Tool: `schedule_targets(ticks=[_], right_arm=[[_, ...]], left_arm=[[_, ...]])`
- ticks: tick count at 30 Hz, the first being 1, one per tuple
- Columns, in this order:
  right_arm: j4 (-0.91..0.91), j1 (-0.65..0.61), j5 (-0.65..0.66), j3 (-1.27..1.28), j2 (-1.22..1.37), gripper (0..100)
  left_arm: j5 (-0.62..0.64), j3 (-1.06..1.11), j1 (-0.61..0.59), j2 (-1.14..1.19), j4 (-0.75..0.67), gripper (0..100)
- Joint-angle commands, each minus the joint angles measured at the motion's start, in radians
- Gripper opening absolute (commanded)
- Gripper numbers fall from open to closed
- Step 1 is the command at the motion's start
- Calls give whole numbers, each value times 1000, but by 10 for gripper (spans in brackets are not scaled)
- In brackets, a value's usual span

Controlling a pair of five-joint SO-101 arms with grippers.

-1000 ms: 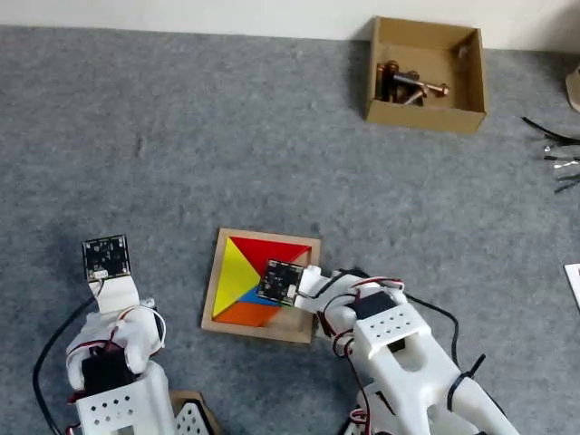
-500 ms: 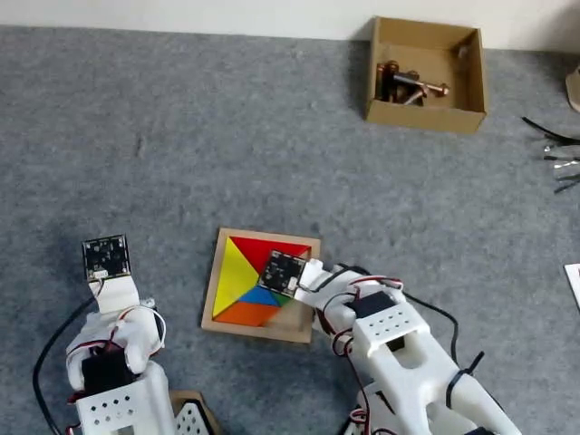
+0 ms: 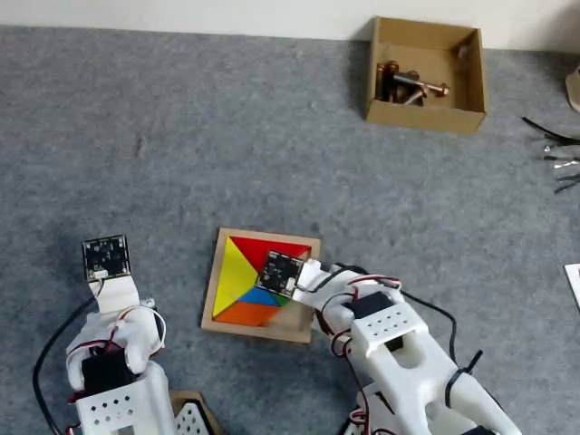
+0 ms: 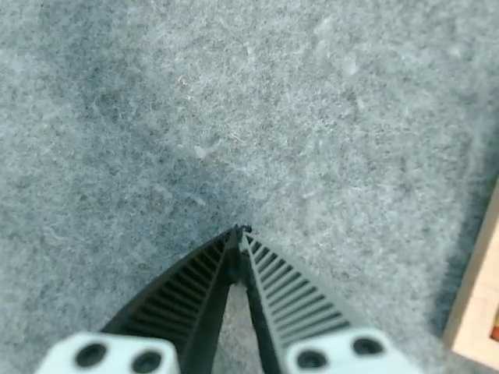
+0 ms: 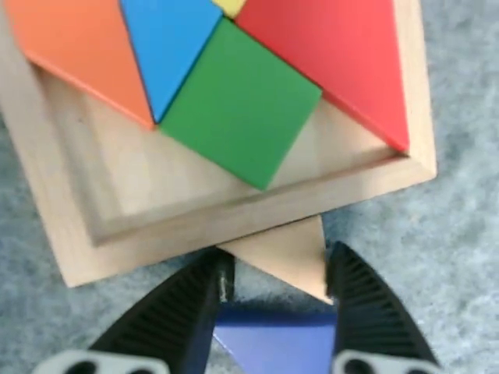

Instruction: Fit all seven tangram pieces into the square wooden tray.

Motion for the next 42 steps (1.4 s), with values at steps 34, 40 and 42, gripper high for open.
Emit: schedule_targets(ticks=[34, 40, 42], right_arm=[[-45, 71, -222, -171, -24, 101], [-45, 67, -224, -171, -24, 101], [-45, 67, -224, -171, -16, 101]], left_arm=[[11, 19, -13, -5, 3, 5], [11, 19, -13, -5, 3, 5], [11, 19, -13, -5, 3, 5]])
